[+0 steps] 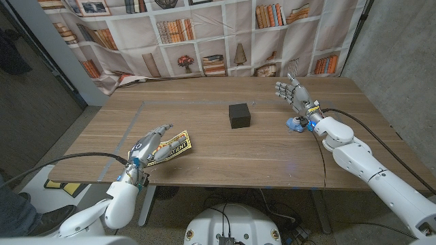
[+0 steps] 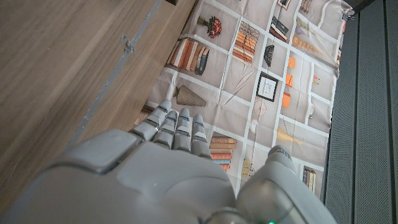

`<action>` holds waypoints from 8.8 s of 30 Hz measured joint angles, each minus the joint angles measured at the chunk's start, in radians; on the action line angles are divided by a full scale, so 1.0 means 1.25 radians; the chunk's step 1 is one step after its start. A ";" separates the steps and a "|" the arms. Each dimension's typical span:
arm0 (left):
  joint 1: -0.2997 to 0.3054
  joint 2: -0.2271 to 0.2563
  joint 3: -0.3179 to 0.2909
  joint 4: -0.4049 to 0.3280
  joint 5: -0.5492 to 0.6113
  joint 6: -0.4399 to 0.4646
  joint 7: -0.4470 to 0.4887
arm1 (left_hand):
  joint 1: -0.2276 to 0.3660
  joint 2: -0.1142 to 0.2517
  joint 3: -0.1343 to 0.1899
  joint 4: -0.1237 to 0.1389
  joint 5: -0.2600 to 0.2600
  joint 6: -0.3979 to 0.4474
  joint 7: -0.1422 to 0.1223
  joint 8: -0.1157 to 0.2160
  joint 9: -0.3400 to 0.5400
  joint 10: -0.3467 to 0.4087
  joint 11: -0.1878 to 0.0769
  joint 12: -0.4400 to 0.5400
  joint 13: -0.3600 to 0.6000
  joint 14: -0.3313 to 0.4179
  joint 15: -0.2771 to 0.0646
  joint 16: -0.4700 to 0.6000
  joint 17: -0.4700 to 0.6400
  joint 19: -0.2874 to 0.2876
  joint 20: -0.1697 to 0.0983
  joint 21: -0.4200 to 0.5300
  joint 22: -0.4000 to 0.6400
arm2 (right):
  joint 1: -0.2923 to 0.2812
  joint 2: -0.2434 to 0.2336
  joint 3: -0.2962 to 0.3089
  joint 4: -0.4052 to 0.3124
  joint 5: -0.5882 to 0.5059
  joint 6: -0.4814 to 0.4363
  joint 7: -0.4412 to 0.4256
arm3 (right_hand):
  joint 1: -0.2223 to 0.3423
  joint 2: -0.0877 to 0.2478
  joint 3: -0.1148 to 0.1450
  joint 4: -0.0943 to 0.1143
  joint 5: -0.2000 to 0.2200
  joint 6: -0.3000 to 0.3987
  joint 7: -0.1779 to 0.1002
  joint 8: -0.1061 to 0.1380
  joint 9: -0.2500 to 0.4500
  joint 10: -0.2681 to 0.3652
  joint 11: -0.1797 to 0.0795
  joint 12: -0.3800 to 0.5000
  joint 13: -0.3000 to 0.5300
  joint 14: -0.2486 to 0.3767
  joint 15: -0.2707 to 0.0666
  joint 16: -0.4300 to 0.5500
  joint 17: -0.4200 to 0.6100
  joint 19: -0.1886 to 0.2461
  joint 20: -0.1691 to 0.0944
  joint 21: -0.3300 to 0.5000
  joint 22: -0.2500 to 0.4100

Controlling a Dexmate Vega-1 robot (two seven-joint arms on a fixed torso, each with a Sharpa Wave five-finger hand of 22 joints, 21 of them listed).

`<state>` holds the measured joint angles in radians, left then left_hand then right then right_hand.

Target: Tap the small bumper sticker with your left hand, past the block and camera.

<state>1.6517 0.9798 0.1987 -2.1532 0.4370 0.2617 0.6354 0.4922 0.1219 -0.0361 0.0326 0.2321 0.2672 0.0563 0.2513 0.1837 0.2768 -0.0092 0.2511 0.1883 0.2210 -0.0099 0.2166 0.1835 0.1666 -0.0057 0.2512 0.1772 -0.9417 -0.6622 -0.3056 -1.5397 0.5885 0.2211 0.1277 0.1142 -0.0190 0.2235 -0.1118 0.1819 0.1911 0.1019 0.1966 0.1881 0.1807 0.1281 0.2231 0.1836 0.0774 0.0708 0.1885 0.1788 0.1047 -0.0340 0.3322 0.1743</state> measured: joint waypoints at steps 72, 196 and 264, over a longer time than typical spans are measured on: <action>-0.260 0.075 0.280 -0.002 -0.002 0.264 -0.199 | -0.065 0.004 0.004 0.054 -0.025 0.088 -0.022 -0.011 0.002 0.054 -0.023 -0.019 0.001 0.029 -0.021 -0.012 0.002 0.007 -0.021 -0.028 0.002 | -0.035 -0.032 0.022 -0.035 0.010 -0.032 -0.023 | 0.003 0.003 0.000 0.000 0.000 0.000 0.000 0.000 0.000 0.000 0.000 -0.004 0.000 0.000 0.000 0.000 0.000 0.007 -0.001 -0.018 0.004; -0.147 0.041 0.202 -0.079 -0.066 0.345 -0.077 | -0.002 0.008 0.023 0.035 -0.025 0.152 -0.043 -0.048 0.000 0.111 -0.031 -0.053 0.000 0.076 -0.025 -0.029 -0.003 0.062 -0.028 -0.042 -0.001 | 0.027 0.007 -0.001 0.055 0.005 0.012 0.023 | 0.011 0.011 -0.002 -0.002 0.000 0.030 -0.002 0.006 0.000 0.020 0.000 -0.003 0.000 0.000 0.000 0.000 0.000 0.020 -0.006 -0.044 0.004; -0.187 0.022 0.254 -0.002 -0.140 0.281 -0.107 | -0.010 0.006 0.019 0.038 -0.025 0.151 -0.041 -0.042 0.001 0.076 -0.035 -0.049 0.000 0.041 -0.026 -0.027 -0.004 0.025 -0.019 -0.050 0.002 | -0.021 -0.018 0.012 -0.018 -0.011 -0.029 -0.046 | 0.014 0.014 -0.002 -0.002 0.000 0.034 -0.006 0.006 0.000 0.020 0.000 -0.003 0.000 0.004 0.001 0.000 0.000 0.026 0.000 -0.060 0.004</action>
<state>1.4177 1.0078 0.5168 -2.1561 0.2620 0.6128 0.5015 0.4792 0.1298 -0.0120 0.0801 0.2010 0.4558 0.0045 0.1986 0.1847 0.3714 -0.0533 0.1894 0.1882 0.2718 -0.0429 0.1824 0.1787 0.1977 -0.0298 0.1892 0.1797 -0.9684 -0.6846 -0.2905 -1.5628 0.5749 0.1852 0.0707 0.1313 -0.0019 0.2208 -0.1145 0.1819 0.2340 0.0945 0.2035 0.1881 0.2059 0.1282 0.2191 0.1835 0.0828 0.0726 0.1885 0.1788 0.1368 -0.0339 0.2577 0.1790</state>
